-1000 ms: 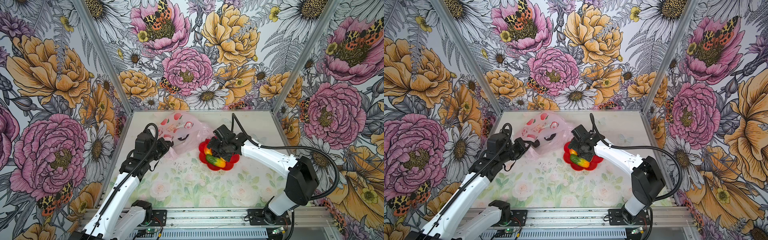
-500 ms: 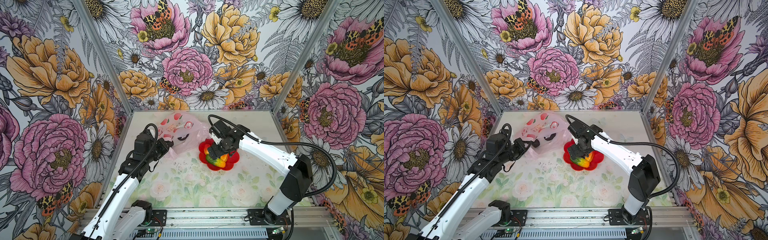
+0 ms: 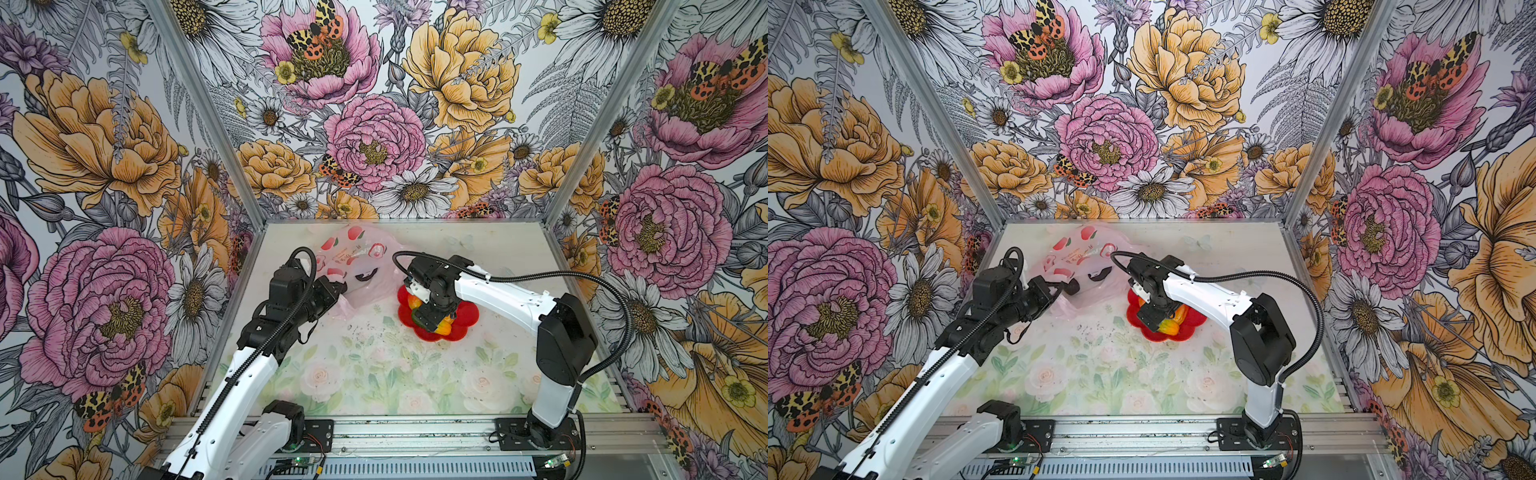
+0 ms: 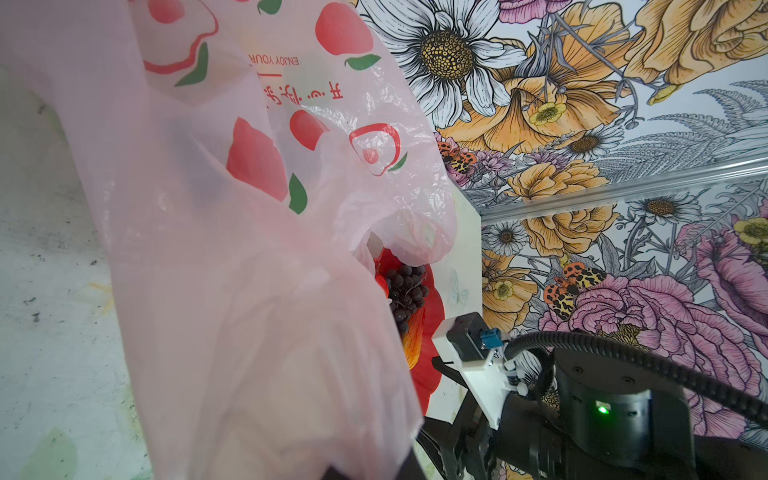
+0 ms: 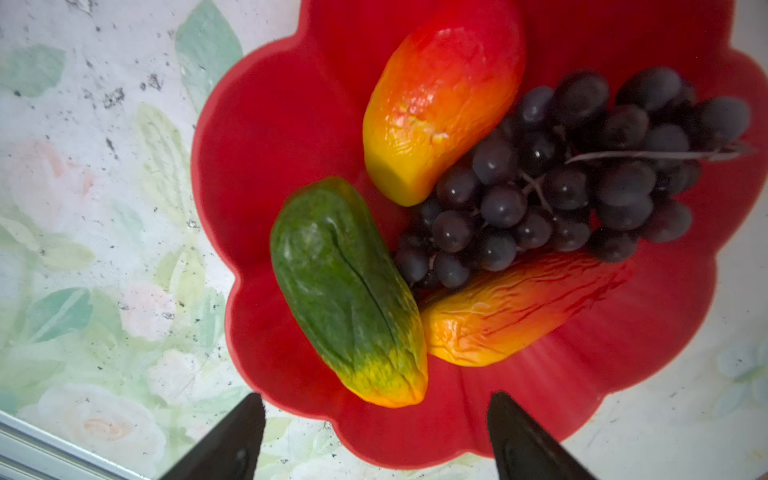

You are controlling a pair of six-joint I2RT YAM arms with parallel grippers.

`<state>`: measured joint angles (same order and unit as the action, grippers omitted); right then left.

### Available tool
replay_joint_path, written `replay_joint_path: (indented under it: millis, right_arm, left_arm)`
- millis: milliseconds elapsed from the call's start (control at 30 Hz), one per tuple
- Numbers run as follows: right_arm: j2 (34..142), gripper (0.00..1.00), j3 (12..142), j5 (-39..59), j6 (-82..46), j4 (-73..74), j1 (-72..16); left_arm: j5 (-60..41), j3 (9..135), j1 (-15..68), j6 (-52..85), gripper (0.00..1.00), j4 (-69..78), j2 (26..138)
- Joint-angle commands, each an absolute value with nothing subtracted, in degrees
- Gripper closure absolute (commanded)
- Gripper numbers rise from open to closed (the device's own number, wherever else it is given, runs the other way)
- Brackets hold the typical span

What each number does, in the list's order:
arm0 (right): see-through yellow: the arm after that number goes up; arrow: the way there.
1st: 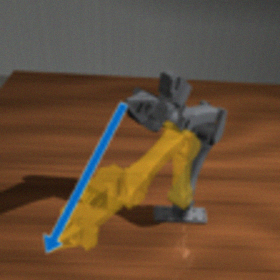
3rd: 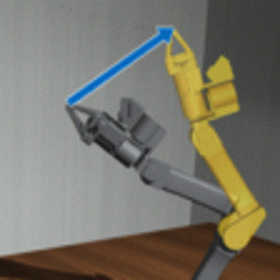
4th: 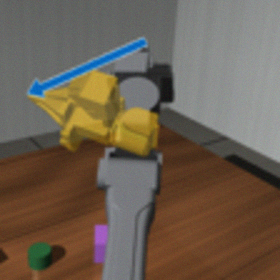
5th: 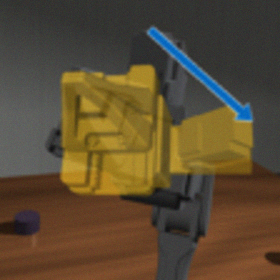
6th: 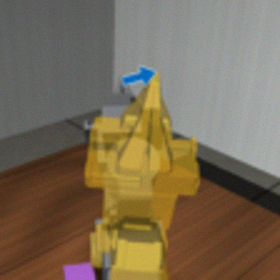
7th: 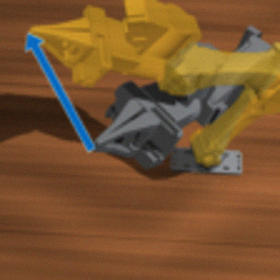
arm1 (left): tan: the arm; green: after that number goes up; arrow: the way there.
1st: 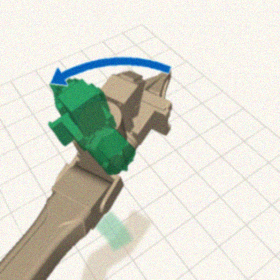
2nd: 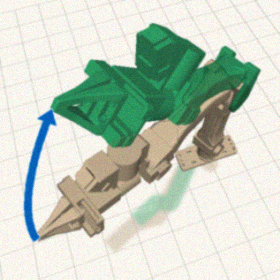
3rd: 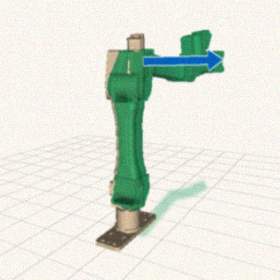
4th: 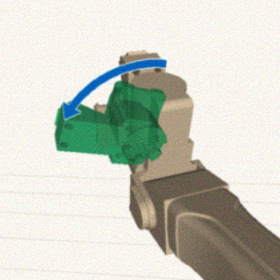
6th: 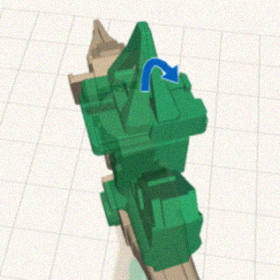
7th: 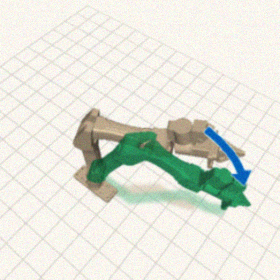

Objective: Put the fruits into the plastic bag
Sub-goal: 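Lower the right gripper and grasp the green-yellow papaya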

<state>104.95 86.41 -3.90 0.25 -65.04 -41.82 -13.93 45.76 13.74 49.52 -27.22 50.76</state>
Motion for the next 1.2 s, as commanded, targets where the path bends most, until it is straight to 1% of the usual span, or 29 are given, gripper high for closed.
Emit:
replay_joint_path:
  millis: [0, 233, 667, 767, 900, 1033, 1167]
  right_arm:
    - [106.8, 0.15, 86.4, -4.6, 2.0, -63.2, -42.4]
    - [109.0, 0.21, 86.1, -4.4, 1.9, -62.0, -42.4]
    - [110.6, 0.26, 84.5, -3.3, 0.8, -60.3, -42.3]
    - [110.5, 0.3, 83.9, -3.5, 0.6, -60.0, -42.3]
    - [110.0, 0.35, 83.2, -3.5, 0.1, -58.8, -42.1]
    - [108.7, 0.49, 82.5, -3.3, -0.4, -57.5, -41.9]
    - [105.7, 0.56, 81.3, -3.2, -0.9, -56.0, -41.4]
  left_arm:
    - [-13.2, 46.9, 13.5, 48.6, 1.0, -27.8, 51.0]
    - [-13.3, 46.7, 13.4, 49.0, 1.0, -27.7, 51.7]
    - [-13.8, 45.9, 13.3, 50.0, 1.0, -27.2, 52.0]
    - [-13.9, 46.1, 13.3, 49.9, 1.0, -27.2, 52.3]
    - [-14.3, 46.1, 13.3, 50.3, 1.0, -27.2, 52.6]
    - [-14.6, 46.2, 13.2, 50.7, 1.0, -27.2, 52.7]
    - [-14.4, 46.0, 13.4, 51.1, 1.0, -27.2, 52.5]
